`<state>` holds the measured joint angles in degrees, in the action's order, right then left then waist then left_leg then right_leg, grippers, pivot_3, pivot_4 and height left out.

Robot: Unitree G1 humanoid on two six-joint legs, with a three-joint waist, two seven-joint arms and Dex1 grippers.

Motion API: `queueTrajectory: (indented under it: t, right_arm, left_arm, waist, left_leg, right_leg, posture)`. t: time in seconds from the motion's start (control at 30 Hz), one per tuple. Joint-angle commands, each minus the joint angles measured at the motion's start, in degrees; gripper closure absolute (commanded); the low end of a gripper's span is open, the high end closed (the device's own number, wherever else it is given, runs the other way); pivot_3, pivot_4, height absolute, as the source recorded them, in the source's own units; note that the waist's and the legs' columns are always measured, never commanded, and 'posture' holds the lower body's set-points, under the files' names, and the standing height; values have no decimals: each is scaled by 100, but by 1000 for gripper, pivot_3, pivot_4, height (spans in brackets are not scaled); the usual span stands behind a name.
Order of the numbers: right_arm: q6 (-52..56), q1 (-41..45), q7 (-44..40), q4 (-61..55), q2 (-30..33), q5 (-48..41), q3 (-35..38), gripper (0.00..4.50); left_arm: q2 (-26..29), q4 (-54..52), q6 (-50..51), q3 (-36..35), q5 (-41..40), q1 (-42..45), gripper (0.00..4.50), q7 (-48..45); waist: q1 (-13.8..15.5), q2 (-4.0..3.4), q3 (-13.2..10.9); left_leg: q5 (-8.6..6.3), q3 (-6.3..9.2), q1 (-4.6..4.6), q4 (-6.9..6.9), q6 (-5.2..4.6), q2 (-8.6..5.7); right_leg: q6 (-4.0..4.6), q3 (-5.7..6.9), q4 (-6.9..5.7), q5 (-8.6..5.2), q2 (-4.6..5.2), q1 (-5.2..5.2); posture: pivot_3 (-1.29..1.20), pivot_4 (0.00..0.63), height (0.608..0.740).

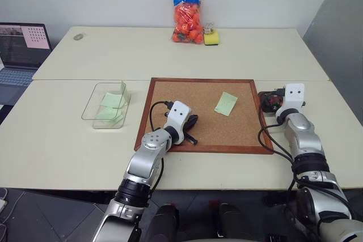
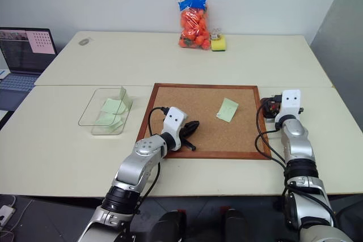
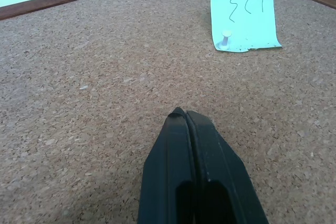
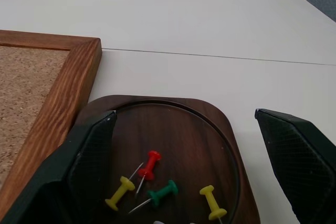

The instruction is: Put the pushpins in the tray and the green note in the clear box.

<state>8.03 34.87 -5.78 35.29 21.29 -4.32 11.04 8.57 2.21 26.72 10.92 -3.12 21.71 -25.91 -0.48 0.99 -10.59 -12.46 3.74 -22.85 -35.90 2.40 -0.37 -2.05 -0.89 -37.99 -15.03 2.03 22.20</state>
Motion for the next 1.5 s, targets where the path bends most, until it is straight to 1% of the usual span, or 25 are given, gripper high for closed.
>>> queueTrajectory:
  t: [0.03,0.27,0.43,0.5,0.77,0.97,1.07,1.17,1.27,1.37,1.43,1.5]
  right_arm:
    - [-111,98,-11,-163,62,-27,65,19]
    - [-135,83,-15,-304,13,-157,163,19]
    - [-87,99,-471,-848,-240,-980,556,19]
    - [20,76,-535,-1063,-290,-1172,655,19]
    - [183,-6,-521,-1270,-317,-1297,700,19]
    - [521,57,-459,-1288,-361,-1692,971,19]
    - [302,-81,-564,-1363,-175,-1227,635,19]
    - [-110,-439,-1009,-1798,-35,-796,80,19]
    - [-343,-986,-1918,-2572,120,-887,-396,19]
    - [-86,-1455,-2690,-3384,196,-1353,-637,19]
    - [121,-1662,-3050,-3871,218,-1614,-793,19]
    - [285,-1734,-3201,-4149,212,-1725,-901,19]
  left_arm:
    - [-50,104,106,158,2,-70,4500,-40]
    - [-68,128,82,178,8,-60,4500,-60]
    - [-96,107,92,193,12,-77,4500,-49]
    - [-110,107,93,191,8,-80,4500,-40]
    - [-140,105,88,192,12,-95,4500,-36]
    - [-151,99,99,191,16,-93,4500,-21]
    - [-155,95,102,188,18,-100,4500,-11]
    - [-156,95,104,183,19,-104,4500,-1]
    - [-154,89,107,174,23,-113,4500,8]
    - [-149,53,126,172,22,-133,4500,12]
    - [-138,43,132,166,18,-140,4500,5]
    - [-133,39,136,168,17,-140,4500,0]
  waist:
    - [-1,0,0]
    - [-1,0,0]
    - [-3,0,0]
    - [0,0,0]
    - [17,-1,0]
    - [21,-1,0]
    - [20,-1,1]
    - [27,-2,1]
    - [16,-2,1]
    - [10,-2,1]
    - [13,-2,1]
    - [9,-2,1]
  left_leg:
    - [0,0,0,0,0,0]
    - [0,0,0,0,0,0]
    - [0,1,0,0,0,1]
    - [0,2,0,-1,0,0]
    - [0,3,-2,0,0,-1]
    - [0,2,-2,-1,0,-1]
    - [0,1,-2,-1,0,-1]
    - [0,2,-3,-1,0,-2]
    - [0,2,-3,2,0,-1]
    - [0,5,-2,-1,0,0]
    - [0,5,-3,-3,0,0]
    - [0,6,-2,-3,0,0]
  right_leg:
    - [0,0,0,0,0,0]
    - [-1,0,0,-1,0,0]
    - [-3,0,-1,-2,0,0]
    - [-4,2,0,-2,0,-1]
    - [-5,3,1,-2,1,-1]
    - [-4,2,1,-1,1,-1]
    - [-4,1,1,-1,1,0]
    - [-6,3,2,-3,1,0]
    - [-21,2,3,-12,1,0]
    - [-27,4,3,-15,0,-2]
    - [-28,3,3,-14,0,-1]
    - [-29,4,4,-14,0,-2]
  posture:
    - [0,150,740]
    - [0,150,740]
    - [0,150,740]
    - [0,150,740]
    - [0,150,740]
    - [0,150,740]
    - [0,150,740]
    - [0,150,740]
    - [0,150,740]
    - [0,150,740]
    - [0,150,740]
    - [0,150,740]
